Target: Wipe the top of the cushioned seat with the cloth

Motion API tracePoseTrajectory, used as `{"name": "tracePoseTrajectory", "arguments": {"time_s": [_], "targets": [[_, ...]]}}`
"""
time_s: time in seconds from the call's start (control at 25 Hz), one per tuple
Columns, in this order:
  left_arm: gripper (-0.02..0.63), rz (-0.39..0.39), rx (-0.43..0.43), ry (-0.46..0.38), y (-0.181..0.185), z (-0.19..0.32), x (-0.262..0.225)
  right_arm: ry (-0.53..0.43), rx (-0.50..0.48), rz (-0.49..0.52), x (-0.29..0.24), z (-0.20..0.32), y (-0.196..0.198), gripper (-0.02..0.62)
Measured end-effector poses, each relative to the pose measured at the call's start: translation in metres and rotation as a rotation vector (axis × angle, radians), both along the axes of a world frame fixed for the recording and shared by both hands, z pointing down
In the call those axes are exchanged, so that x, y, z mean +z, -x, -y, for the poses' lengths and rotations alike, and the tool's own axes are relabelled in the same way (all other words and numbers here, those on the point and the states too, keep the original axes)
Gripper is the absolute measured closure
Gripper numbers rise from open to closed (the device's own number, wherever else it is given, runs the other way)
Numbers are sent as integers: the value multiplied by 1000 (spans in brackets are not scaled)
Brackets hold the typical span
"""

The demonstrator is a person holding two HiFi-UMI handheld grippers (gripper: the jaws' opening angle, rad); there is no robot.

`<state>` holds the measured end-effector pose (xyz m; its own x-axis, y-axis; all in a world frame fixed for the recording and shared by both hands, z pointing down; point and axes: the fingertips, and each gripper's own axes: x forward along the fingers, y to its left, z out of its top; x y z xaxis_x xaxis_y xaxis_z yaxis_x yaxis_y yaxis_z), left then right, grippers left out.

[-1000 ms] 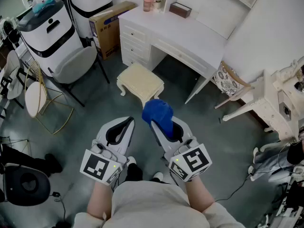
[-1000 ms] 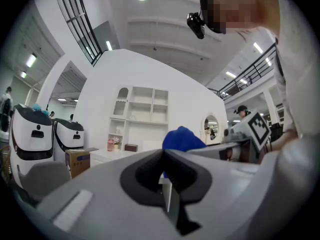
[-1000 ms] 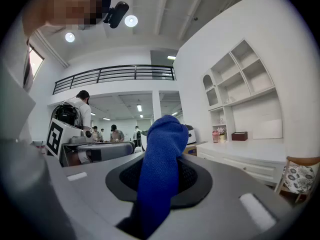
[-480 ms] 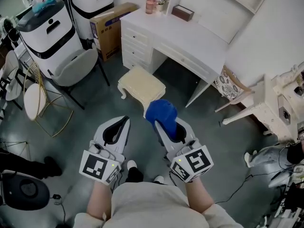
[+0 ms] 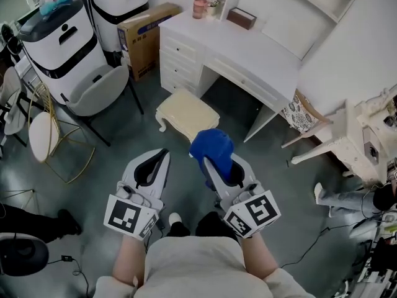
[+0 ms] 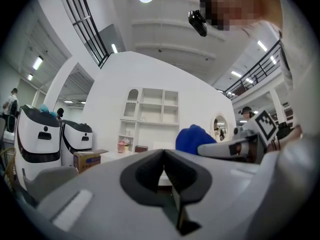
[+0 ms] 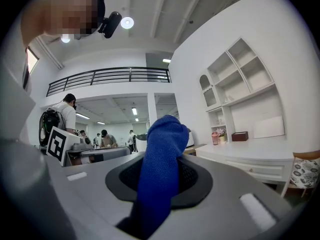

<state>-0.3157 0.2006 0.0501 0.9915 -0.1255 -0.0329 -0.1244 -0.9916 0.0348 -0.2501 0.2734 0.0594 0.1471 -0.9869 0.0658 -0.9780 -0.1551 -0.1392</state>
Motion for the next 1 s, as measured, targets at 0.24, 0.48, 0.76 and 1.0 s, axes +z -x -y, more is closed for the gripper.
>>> {"name": "tracePoseTrajectory", "arguments": {"time_s": [0.24, 0.48, 0.76, 1.0], "targets": [[607, 5, -46, -3, -17, 24, 5, 29, -23, -4, 8, 19, -24, 483], [607, 7, -125, 5, -45, 51, 8, 41, -85, 9, 14, 48, -62, 483], [607, 16, -208, 7, -103, 79, 6, 70, -173, 12, 15, 88, -124, 483], [607, 18, -288, 20, -145, 91, 6, 87, -254, 9, 15, 108, -171, 483]]}}
